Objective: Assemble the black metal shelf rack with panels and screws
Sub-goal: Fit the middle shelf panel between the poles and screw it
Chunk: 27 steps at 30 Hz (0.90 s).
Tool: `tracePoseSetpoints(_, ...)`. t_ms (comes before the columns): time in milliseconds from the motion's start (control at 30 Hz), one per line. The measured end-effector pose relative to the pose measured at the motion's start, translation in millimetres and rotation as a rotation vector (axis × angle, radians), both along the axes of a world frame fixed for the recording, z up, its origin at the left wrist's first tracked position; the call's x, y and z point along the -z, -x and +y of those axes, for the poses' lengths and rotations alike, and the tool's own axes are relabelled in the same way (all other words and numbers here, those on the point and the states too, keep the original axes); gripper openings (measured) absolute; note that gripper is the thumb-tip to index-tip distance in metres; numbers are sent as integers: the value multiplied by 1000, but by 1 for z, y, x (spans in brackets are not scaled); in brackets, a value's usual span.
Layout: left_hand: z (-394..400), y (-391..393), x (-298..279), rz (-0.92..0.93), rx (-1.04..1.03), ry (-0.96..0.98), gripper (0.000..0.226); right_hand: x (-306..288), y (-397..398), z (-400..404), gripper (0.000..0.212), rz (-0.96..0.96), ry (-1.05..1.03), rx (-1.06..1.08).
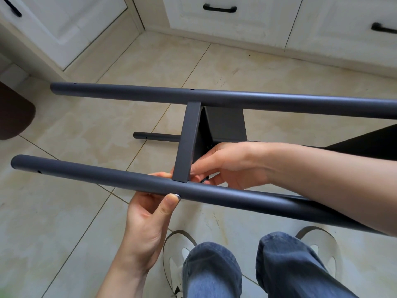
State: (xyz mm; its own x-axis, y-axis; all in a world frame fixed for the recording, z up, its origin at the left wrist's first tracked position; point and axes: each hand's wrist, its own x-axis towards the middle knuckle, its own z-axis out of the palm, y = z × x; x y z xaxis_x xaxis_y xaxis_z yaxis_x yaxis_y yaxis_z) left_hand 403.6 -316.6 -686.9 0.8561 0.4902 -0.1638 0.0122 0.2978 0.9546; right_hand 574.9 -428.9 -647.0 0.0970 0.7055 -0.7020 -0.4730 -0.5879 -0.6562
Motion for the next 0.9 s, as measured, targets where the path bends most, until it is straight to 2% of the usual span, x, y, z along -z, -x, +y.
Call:
tracePoseSetpoints(167,0,1,2,0,-33,18,51,4,5,4,26,24,-2,10)
tracePoseSetpoints(300,0,2,2,2,-25,27,52,6,8,6,19,35,-29,53)
tracePoseSetpoints(467,1,0,1,-5,-5,9,48,2,-2,-2,15,39,-2,-5)
tracePoseSetpoints(633,0,1,2,-1,9,6,47,3,3,3,21,11,20,20)
tracePoseSetpoints(900,1,1,4,15,-15,10,50,1,-2,-3,16,-1,6,-21)
